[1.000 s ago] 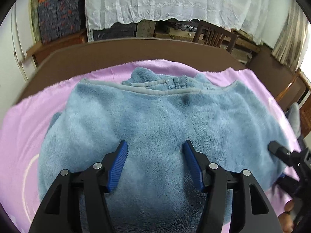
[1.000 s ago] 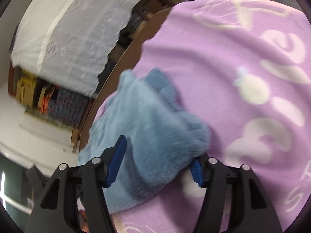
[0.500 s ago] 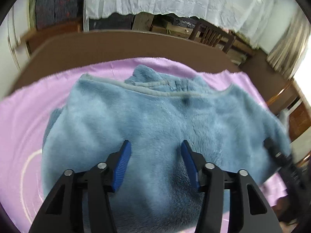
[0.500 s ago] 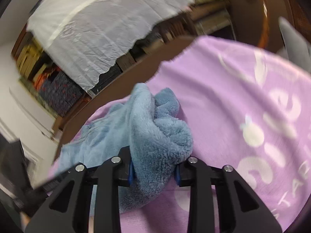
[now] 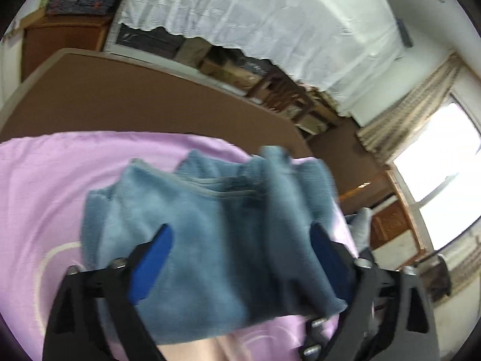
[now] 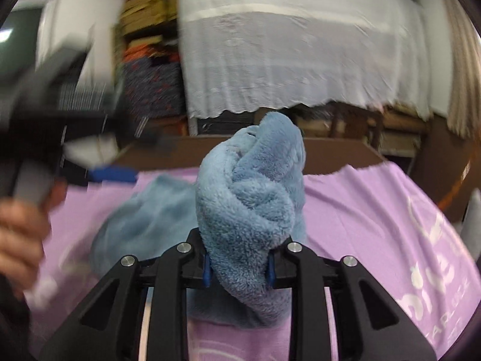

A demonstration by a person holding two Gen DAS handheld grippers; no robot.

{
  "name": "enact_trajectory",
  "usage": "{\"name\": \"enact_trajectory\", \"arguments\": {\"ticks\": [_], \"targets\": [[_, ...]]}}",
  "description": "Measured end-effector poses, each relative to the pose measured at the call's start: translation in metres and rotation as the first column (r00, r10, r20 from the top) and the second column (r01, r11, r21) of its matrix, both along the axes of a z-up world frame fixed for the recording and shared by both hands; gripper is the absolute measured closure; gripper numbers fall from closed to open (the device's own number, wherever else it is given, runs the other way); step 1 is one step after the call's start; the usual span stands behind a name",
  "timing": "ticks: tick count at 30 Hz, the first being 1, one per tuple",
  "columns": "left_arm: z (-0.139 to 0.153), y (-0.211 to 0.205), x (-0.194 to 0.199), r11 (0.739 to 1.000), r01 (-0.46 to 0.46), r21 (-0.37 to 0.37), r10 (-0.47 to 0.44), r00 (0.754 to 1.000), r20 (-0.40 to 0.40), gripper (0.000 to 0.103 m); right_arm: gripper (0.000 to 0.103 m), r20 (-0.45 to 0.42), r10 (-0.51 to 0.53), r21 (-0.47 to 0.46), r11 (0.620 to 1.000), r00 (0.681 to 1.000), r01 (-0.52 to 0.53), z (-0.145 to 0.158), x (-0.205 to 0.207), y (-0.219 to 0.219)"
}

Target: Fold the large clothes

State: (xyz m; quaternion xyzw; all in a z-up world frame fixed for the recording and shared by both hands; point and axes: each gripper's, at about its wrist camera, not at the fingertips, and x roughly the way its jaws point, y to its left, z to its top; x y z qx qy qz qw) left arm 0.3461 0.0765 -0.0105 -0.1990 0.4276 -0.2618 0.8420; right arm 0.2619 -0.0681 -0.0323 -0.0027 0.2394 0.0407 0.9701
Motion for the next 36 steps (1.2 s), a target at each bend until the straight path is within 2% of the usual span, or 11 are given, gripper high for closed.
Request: {"name": "enact_trajectory", "arguments": {"ticks": [5,7,12,16,22,25,30,32,33,35,36], "targets": [[-0.023,-0.03,0.007,0.996,0.071,0.062,-0.066,0.995,-0.077,0.004,0.078,0.017,0.058,-0.104,0.993,0.998,-0.056,-0.007,-0.008,0.022],[-0.031,-0.031,0.011,0.996,0.082,0.03,-0.079,0.992,-0.103,0.004,0.078,0.01,0.074,-0.131,0.989,0.997,-0.072,-0.01,-0.01,0.028],[-0.032,-0.026,0.012,0.997,0.08,0.012,-0.079,0.994,-0.073,0.004,0.078,0.002,0.101,-0.191,0.977,0.995,-0.098,-0.019,-0.013,0.038],[-0.027,-0.017,0.01,0.994,0.088,-0.072,-0.094,0.993,-0.077,0.005,0.078,-0.002,0.114,-0.234,0.966,0.993,-0.111,-0.023,-0.014,0.045],[-0.03,-0.031,0.01,0.994,0.112,-0.001,-0.112,0.99,-0.084,0.006,0.078,0.004,0.141,-0.273,0.953,0.99,-0.134,-0.026,-0.017,0.05],[-0.044,-0.035,0.018,0.989,0.15,0.007,-0.148,0.982,-0.121,0.069,0.078,0.007,0.162,-0.304,0.941,0.987,-0.152,-0.03,-0.021,0.055],[-0.037,-0.03,0.015,0.991,0.136,0.009,-0.135,0.987,-0.087,0.074,0.068,0.011,0.174,-0.341,0.926,0.985,-0.16,-0.028,-0.027,0.049],[-0.033,-0.027,0.011,0.991,0.13,0.018,-0.128,0.989,-0.071,0.074,0.042,0.043,0.159,-0.366,0.921,0.986,-0.133,-0.027,-0.035,0.041],[-0.03,-0.025,0.01,0.992,0.126,0.018,-0.125,0.99,-0.064,0.074,0.039,0.064,0.142,-0.395,0.913,0.988,-0.106,-0.029,-0.039,0.038],[-0.025,-0.022,0.008,0.993,0.119,0.017,-0.118,0.992,-0.052,0.074,0.04,0.068,0.124,-0.455,0.887,0.99,-0.08,-0.039,-0.039,0.033],[-0.021,-0.02,0.006,0.994,0.108,0.024,-0.107,0.993,-0.04,0.074,0.049,0.043,0.124,-0.476,0.875,0.991,-0.089,-0.043,-0.035,0.034]]}}
